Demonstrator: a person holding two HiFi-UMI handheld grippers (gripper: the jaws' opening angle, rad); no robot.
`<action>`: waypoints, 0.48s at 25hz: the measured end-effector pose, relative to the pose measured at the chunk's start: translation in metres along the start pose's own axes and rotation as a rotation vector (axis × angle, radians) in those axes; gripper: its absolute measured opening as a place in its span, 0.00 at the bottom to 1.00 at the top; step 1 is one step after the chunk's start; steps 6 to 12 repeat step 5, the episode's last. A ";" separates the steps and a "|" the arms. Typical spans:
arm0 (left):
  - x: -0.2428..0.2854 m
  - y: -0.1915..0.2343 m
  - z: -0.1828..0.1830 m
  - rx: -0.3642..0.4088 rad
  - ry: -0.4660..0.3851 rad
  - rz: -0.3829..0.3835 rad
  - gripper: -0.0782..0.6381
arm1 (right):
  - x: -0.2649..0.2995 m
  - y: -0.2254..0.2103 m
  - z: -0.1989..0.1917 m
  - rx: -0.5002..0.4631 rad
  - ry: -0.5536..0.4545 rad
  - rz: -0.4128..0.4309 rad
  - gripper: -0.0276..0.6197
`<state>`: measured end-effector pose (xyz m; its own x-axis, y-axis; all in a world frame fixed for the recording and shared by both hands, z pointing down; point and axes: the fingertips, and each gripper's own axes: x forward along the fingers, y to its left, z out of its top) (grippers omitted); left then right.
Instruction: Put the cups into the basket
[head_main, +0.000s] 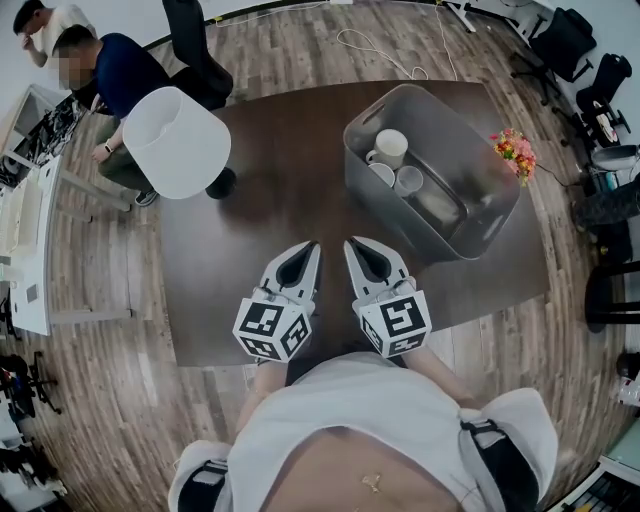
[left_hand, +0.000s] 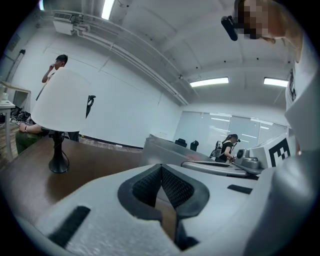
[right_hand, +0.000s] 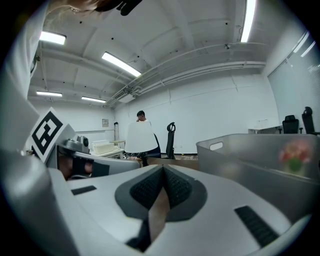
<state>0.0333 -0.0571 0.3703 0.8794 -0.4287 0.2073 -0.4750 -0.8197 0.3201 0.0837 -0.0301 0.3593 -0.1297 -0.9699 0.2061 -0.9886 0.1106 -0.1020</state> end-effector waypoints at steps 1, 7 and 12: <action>0.000 0.000 0.000 0.000 0.001 -0.001 0.12 | 0.000 0.000 -0.001 0.001 0.002 0.001 0.06; 0.000 0.000 -0.001 -0.002 0.005 -0.001 0.12 | 0.000 0.002 -0.002 0.004 0.008 0.008 0.06; 0.000 0.000 -0.001 -0.002 0.005 -0.001 0.12 | 0.000 0.002 -0.002 0.004 0.008 0.008 0.06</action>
